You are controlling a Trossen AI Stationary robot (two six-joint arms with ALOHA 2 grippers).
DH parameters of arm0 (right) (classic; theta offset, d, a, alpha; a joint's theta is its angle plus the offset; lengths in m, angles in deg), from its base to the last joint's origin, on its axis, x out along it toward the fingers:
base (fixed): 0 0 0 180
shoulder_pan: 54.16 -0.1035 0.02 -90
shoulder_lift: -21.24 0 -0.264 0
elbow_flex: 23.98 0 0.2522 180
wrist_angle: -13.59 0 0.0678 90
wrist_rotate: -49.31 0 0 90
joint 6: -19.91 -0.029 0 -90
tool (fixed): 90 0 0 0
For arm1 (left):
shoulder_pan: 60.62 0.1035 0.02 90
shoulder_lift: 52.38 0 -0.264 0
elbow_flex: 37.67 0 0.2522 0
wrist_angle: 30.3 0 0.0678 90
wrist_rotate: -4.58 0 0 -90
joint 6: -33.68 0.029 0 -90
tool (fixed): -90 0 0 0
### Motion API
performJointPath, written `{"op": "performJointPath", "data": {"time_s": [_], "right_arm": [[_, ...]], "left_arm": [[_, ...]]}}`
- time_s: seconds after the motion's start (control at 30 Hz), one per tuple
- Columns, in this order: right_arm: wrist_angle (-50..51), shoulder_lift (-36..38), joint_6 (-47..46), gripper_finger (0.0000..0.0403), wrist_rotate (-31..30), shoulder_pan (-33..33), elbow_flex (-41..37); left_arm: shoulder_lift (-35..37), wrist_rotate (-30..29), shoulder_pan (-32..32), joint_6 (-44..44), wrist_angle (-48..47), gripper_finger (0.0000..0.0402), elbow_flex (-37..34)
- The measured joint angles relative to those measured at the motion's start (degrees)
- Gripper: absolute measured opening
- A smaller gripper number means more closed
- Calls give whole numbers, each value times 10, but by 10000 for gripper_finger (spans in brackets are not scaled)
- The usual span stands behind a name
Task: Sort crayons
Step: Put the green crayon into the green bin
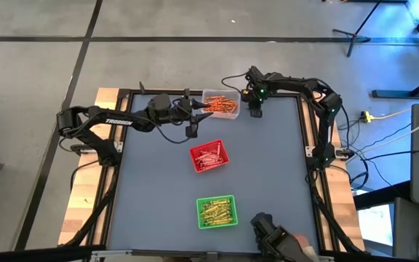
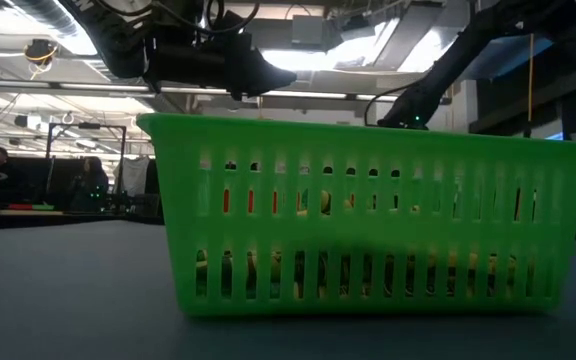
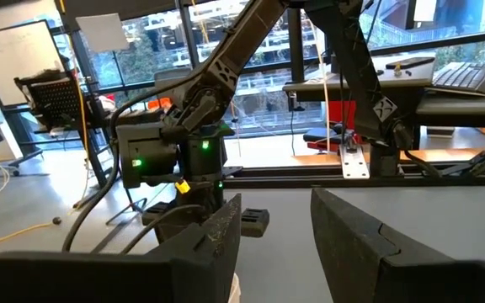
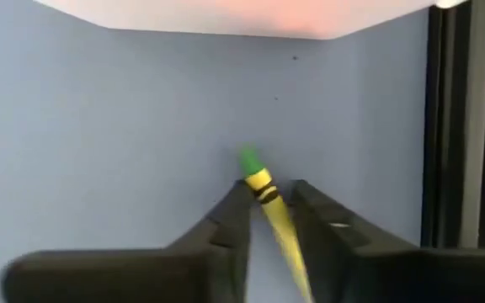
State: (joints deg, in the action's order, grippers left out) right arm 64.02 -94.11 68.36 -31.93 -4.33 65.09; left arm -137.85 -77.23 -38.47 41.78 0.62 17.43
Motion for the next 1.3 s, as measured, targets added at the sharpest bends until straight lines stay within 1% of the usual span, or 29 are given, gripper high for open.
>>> {"op": "performJointPath", "data": {"time_s": [0.13,0.2,0.27,0.4,0.6,0.77,0.93,1.1,1.23,1.3], "right_arm": [[-4,0,0,29,-5,0,0],[-4,0,0,11,-6,0,0],[-4,0,-2,11,-6,0,0],[-3,1,-20,24,-7,0,0],[22,39,-31,6,-28,1,-3],[60,96,-74,14,-33,-1,-2],[119,167,-106,5,-43,-25,-2],[159,251,-137,7,-53,-67,-2],[159,316,-160,7,-51,-110,-1],[158,342,-169,7,-38,-135,-1]], "left_arm": [[0,0,0,0,0,130,0],[0,0,0,0,0,130,0],[0,0,0,0,0,130,0],[0,0,0,0,0,130,0],[0,0,-1,-1,0,130,0],[0,0,-15,-5,-3,130,0],[0,0,-39,-5,-30,130,0],[15,-2,-63,-9,-80,130,0],[35,-16,-83,-11,-111,130,0],[48,-26,-93,-14,-131,130,0]]}}
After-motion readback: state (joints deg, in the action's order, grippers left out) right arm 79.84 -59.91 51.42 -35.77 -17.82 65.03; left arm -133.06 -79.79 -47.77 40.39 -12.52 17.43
